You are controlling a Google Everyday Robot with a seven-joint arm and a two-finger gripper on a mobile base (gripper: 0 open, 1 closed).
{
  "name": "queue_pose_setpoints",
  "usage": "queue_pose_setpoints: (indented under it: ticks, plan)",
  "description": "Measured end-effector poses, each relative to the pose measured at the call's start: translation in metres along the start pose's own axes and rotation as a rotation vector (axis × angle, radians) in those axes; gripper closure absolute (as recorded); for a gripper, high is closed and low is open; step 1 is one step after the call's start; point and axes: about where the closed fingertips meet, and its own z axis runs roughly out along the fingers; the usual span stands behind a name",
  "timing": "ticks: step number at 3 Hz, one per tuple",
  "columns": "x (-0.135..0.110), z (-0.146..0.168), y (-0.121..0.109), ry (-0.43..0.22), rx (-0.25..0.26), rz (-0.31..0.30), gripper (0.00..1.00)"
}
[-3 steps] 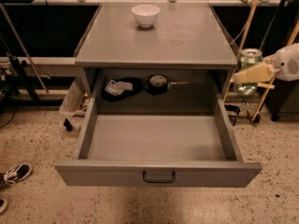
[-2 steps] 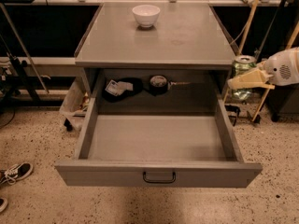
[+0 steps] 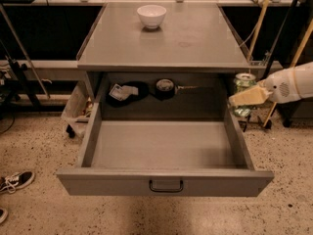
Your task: Place green can into top drawer
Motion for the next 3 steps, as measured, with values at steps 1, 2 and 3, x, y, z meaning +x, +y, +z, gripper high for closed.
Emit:
queue_pose_setpoints:
  ticks: [1, 2, 3]
  plan:
    - [0.049, 0.088, 0.002, -0.014, -0.173, 0.084, 1.0]
    - [0.084, 0.157, 0.002, -0.021, -0.316, 0.16, 1.0]
    - [0.083, 0.156, 0.002, -0.021, -0.316, 0.16, 1.0]
